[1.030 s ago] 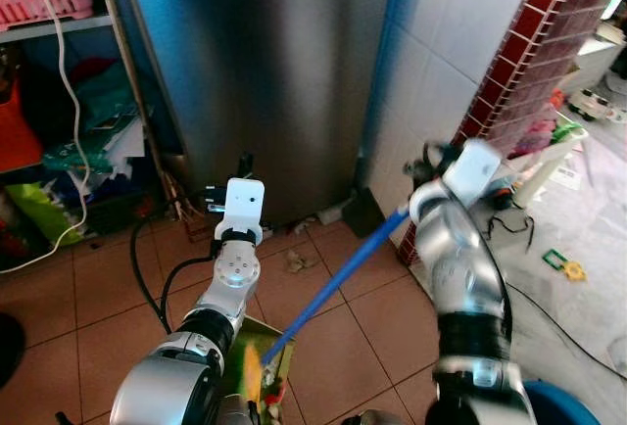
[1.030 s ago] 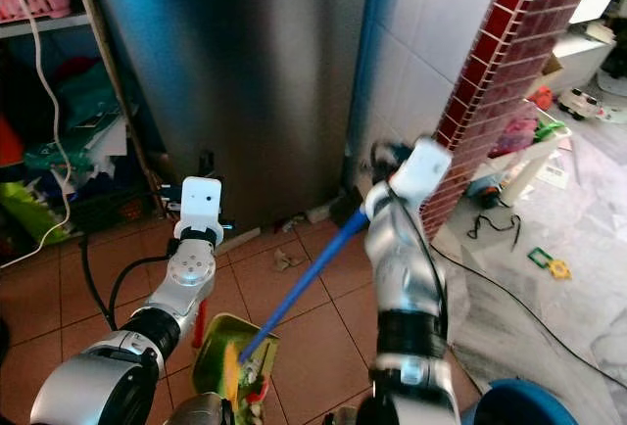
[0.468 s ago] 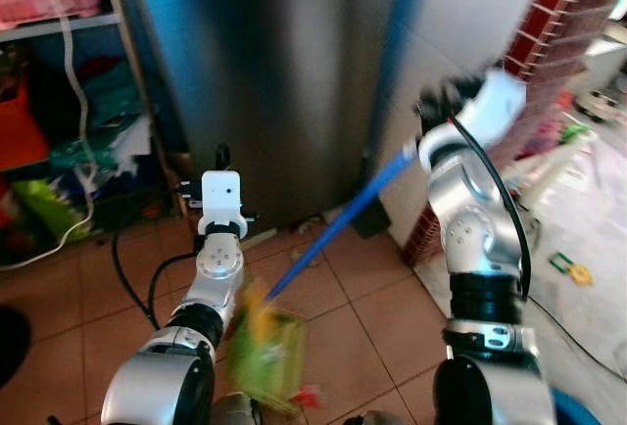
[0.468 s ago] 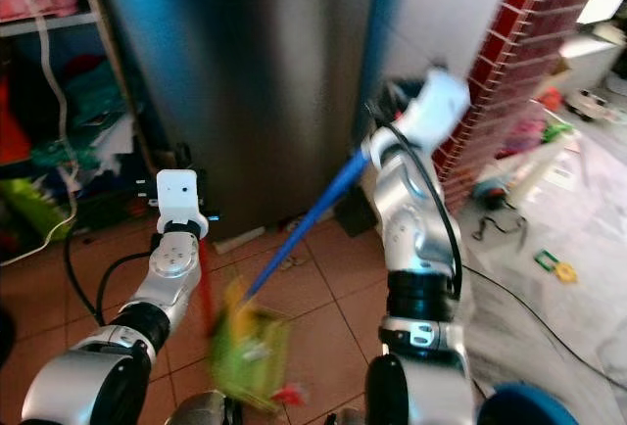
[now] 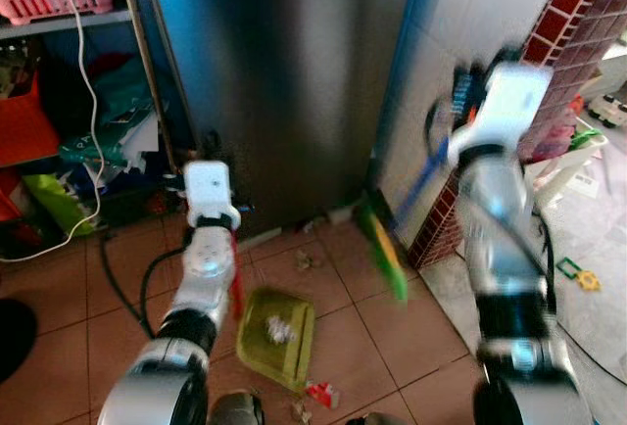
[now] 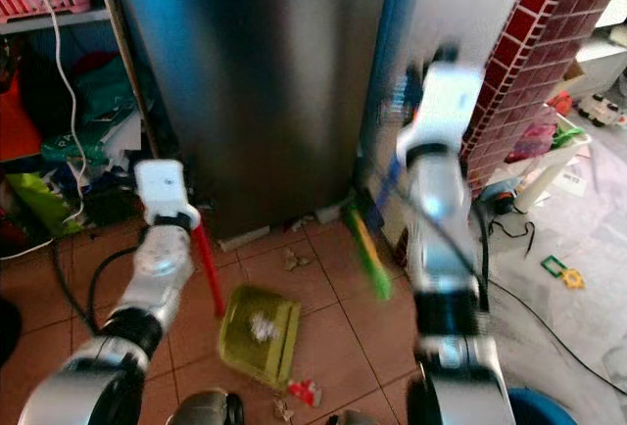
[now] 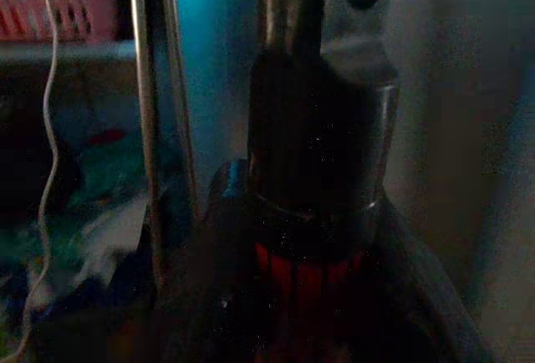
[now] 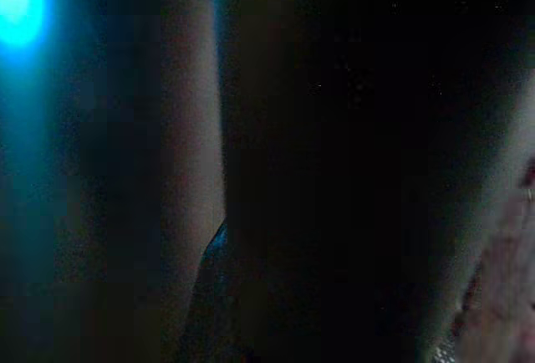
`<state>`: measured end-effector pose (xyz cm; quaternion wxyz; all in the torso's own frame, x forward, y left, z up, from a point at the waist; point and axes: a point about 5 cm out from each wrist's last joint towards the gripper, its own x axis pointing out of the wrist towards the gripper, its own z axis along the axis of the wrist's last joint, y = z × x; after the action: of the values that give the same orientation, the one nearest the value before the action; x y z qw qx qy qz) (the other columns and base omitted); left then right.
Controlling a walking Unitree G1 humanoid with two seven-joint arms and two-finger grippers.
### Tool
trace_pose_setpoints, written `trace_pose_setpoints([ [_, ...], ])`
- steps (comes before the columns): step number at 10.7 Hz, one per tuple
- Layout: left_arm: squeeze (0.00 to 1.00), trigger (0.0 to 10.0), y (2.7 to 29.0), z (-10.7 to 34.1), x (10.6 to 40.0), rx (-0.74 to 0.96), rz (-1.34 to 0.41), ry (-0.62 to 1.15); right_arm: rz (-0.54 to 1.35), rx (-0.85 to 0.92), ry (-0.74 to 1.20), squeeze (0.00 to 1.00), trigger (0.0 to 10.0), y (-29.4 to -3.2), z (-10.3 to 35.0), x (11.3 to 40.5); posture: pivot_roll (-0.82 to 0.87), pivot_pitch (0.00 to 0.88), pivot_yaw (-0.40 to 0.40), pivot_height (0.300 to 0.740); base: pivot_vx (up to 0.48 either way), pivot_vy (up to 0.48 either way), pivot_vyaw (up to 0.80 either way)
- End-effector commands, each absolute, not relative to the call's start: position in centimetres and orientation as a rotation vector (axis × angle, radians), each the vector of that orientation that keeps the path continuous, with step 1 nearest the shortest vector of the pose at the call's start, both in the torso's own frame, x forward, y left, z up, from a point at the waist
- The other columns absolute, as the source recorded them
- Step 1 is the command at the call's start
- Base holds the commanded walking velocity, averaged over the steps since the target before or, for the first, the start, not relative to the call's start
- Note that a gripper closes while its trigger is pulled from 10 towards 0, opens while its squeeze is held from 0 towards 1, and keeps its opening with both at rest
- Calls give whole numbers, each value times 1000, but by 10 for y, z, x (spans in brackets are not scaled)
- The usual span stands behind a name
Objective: Sweep floor
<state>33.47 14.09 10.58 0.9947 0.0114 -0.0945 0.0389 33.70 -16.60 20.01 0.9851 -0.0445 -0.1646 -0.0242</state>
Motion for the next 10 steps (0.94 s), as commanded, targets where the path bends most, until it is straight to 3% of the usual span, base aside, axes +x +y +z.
trace_pose_setpoints([
  [1,0,10000,144,136,339,-3,75,-309,-56,-131,-344,0,10000,-165,197,336,-69,0,-7,740,0,0,0],
  [3,0,10000,152,158,329,28,75,-380,-117,-213,-311,0,10000,-174,179,331,-55,0,-5,740,0,0,0],
  [5,0,10000,155,154,314,39,60,-337,-121,-211,-304,0,10000,-174,173,327,-49,0,-3,740,0,0,0],
  [10,0,10000,152,146,295,-30,47,-223,-164,-164,-241,0,10000,-180,159,329,-48,0,-7,740,0,0,-724],
])
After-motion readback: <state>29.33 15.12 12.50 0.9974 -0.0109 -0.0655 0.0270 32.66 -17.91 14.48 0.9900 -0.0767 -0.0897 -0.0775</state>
